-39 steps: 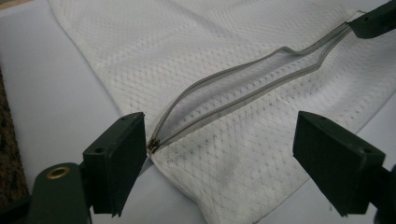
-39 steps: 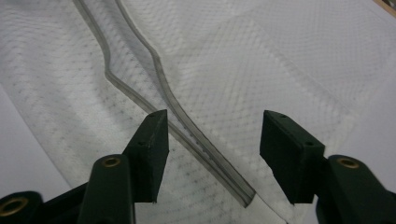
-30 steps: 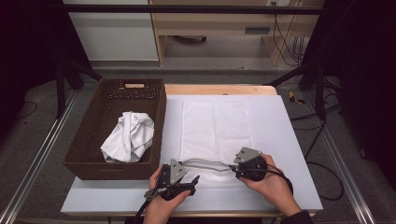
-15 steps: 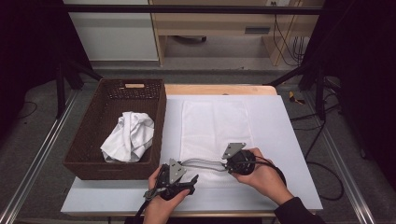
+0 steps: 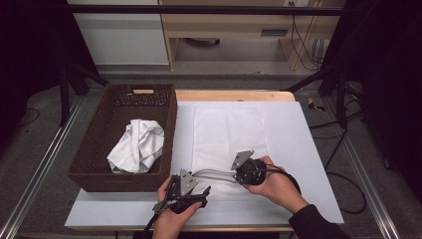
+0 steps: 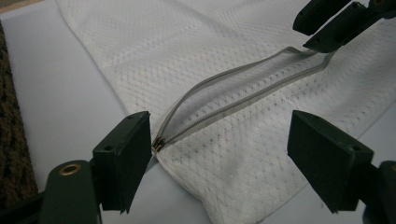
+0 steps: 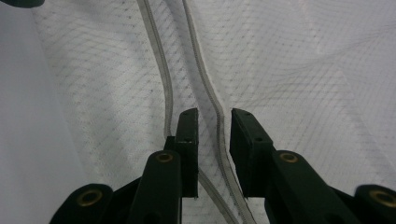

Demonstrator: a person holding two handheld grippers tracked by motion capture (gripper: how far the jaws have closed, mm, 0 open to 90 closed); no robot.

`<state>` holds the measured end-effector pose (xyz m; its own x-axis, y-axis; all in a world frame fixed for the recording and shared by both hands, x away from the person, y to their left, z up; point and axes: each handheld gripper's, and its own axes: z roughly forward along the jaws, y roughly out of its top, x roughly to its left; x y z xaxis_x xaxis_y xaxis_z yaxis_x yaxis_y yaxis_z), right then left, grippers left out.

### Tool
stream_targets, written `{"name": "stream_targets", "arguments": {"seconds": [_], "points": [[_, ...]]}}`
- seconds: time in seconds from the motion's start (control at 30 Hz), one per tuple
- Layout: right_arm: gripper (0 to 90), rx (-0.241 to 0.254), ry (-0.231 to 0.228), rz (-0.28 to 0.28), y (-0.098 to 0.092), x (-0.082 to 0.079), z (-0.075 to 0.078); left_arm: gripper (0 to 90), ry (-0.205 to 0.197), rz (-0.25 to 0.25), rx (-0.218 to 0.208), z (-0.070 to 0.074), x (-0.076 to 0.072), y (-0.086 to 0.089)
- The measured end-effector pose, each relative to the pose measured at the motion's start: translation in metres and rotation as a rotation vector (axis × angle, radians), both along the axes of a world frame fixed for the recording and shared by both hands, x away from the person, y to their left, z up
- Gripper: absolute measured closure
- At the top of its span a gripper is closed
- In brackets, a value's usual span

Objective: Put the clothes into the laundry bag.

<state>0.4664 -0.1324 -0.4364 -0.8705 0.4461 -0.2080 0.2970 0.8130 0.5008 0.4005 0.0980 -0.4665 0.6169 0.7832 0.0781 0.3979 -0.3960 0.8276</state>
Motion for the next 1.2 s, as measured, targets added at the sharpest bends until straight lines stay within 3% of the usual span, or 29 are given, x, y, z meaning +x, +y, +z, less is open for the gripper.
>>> {"name": "stream_targets", "arguments": {"seconds": [0.47, 0.73, 0.93, 1.2], "points": [[72.4, -0.009, 0.026, 0.001, 0.007, 0.013, -0.013, 22.2, 0.002, -0.001, 0.003, 0.000, -0.001, -0.001], [87.6, -0.021, 0.027, -0.013, 0.009, 0.017, -0.016, 22.2, -0.002, 0.003, 0.002, 0.000, 0.000, 0.000], [89.0, 0.000, 0.005, -0.032, 0.007, 0.020, 0.002, 20.4, -0.025, 0.012, 0.024, 0.001, -0.001, -0.002], [89.0, 0.029, -0.074, -0.070, 0.008, 0.029, 0.048, 14.4, -0.062, 0.017, 0.009, 0.009, -0.003, -0.004]]}}
